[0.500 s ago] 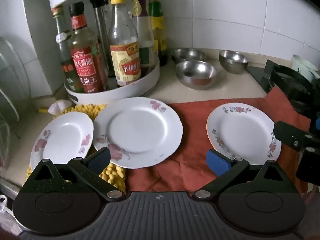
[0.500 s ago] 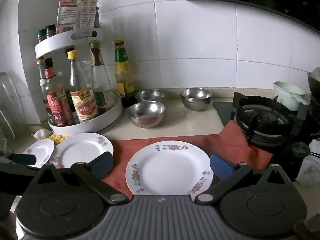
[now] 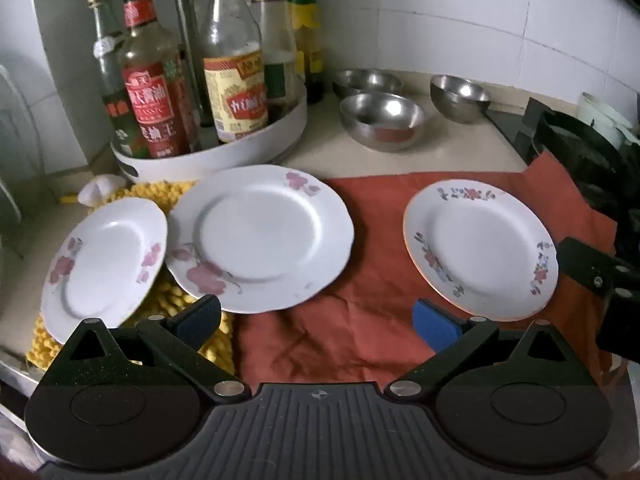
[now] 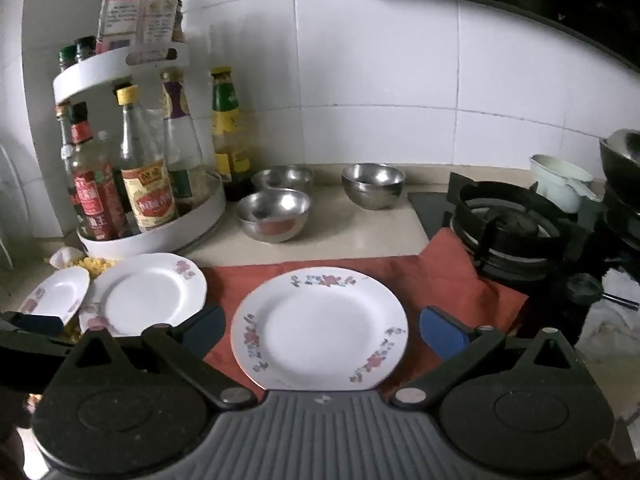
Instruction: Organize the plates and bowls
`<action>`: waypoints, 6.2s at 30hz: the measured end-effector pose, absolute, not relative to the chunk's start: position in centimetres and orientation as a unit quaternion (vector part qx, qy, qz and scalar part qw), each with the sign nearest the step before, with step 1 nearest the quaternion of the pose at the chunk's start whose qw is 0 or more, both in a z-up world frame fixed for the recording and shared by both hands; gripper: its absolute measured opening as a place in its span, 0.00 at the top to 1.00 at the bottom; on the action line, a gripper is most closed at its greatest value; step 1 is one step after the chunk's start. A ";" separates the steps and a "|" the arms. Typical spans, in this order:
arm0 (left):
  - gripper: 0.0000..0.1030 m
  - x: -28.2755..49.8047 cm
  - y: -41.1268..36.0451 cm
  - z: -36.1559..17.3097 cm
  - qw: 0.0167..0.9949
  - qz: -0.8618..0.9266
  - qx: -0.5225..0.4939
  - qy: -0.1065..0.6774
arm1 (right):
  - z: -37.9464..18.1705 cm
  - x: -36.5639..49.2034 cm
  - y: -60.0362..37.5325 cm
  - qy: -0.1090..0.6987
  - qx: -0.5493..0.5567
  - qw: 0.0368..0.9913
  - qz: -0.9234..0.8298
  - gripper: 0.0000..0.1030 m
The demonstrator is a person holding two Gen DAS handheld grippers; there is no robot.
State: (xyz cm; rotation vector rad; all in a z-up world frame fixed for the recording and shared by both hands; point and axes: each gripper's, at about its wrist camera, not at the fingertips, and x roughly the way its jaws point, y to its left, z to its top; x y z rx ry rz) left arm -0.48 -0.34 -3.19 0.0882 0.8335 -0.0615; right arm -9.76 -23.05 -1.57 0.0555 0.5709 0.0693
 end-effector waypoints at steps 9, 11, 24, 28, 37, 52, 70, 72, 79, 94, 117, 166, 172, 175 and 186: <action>0.00 0.0 -1.0 -2.8 0.910 -0.024 0.035 0.413 | -2.2 -8.8 -23.7 0.306 0.015 0.952 0.020 0.03; 0.00 0.4 -1.2 -2.6 0.907 -0.021 0.033 0.419 | -2.4 -8.6 -23.8 0.309 0.011 0.951 0.027 0.03; 0.00 0.3 -3.4 -2.8 0.895 -0.009 0.032 0.444 | -3.0 -7.5 -25.6 0.331 0.006 0.942 0.051 0.03; 0.00 0.2 -3.8 -2.9 0.893 -0.010 0.032 0.448 | -2.9 -7.6 -26.1 0.331 0.007 0.942 0.052 0.03; 0.00 0.0 -4.4 -3.0 0.890 -0.015 0.033 0.454 | -3.0 -8.1 -26.3 0.335 0.006 0.941 0.051 0.03; 0.00 0.3 -4.4 -3.3 0.886 -0.020 0.033 0.462 | -3.0 -8.3 -26.5 0.338 0.005 0.940 0.051 0.03; 0.00 0.8 -3.6 -3.6 0.882 -0.014 0.027 0.471 | -3.2 -7.8 -25.4 0.343 0.002 0.938 0.053 0.03; 0.00 0.9 -3.6 -3.6 0.881 -0.014 0.027 0.472 | -3.3 -7.7 -25.4 0.344 0.001 0.937 0.053 0.03; 0.00 1.1 -3.5 -3.7 0.880 -0.014 0.026 0.474 | -3.3 -7.5 -25.3 0.346 0.001 0.937 0.053 0.03; 0.00 1.3 -2.7 -4.1 0.878 -0.024 0.026 0.477 | -3.5 -7.4 -24.6 0.349 0.001 0.936 0.048 0.03; 0.03 1.2 -1.3 -5.1 0.868 -0.092 -0.021 0.488 | -3.0 -8.6 -23.4 0.350 -0.007 0.937 0.017 0.03; 0.01 11.2 -10.0 -8.0 0.854 -0.135 -0.037 0.501 | -9.2 5.4 -33.1 0.442 0.058 0.853 0.271 0.54; 0.03 10.3 -10.9 -7.4 0.842 -0.152 -0.057 0.514 | -8.8 5.8 -34.2 0.453 0.070 0.847 0.269 0.54; 0.10 10.0 -11.0 -7.5 0.843 -0.148 -0.048 0.514 | -8.6 6.3 -35.2 0.454 0.072 0.846 0.269 0.54; 0.06 7.2 -0.5 -4.4 0.874 0.004 -0.129 0.468 | -5.3 8.6 -30.6 0.398 0.010 0.856 0.330 0.54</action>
